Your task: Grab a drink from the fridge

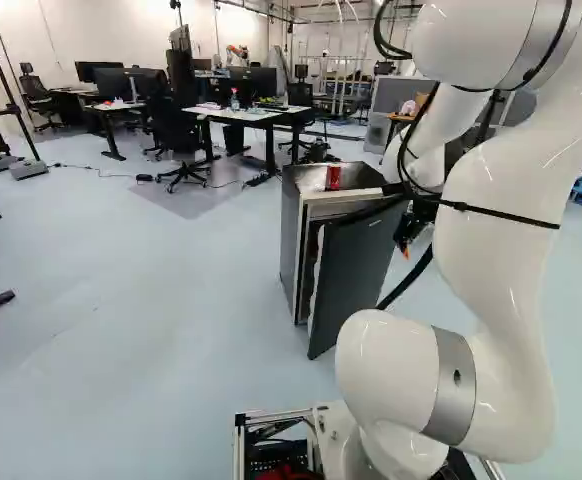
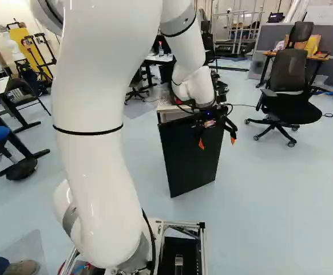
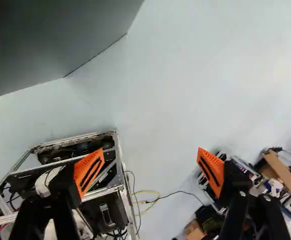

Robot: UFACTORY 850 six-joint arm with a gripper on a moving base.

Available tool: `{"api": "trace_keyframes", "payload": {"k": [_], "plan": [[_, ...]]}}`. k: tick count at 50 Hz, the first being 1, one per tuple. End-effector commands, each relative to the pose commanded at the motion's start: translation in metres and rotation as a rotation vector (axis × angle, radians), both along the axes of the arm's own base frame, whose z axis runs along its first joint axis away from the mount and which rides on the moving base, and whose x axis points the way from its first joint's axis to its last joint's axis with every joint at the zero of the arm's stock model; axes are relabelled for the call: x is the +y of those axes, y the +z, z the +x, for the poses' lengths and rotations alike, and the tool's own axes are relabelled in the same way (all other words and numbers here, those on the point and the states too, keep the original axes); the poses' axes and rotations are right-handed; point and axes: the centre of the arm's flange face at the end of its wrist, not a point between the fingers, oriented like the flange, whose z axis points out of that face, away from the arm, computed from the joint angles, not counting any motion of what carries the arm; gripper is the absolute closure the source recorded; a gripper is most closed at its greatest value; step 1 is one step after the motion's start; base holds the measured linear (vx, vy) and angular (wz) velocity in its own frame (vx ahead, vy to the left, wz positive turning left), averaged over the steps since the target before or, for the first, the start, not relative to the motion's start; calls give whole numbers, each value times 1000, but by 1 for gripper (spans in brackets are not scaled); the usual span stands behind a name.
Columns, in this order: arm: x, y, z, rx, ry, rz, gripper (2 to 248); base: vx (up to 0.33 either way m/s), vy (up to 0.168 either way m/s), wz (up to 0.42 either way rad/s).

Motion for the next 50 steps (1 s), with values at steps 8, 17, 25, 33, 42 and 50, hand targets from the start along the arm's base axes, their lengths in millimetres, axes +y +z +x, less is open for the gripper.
{"api": "trace_keyframes", "payload": {"k": [8,17,25,33,42,50], "plan": [[16,0,9,-38,64,-9,3,0,0,0],[36,0,17,-64,111,-7,3,0,0,0],[53,0,24,-82,152,-5,3,0,0,0],[69,0,32,-102,192,-3,3,0,0,0],[84,0,43,-127,231,-1,3,0,0,0],[91,0,54,-151,256,-1,3,0,0,0]]}}
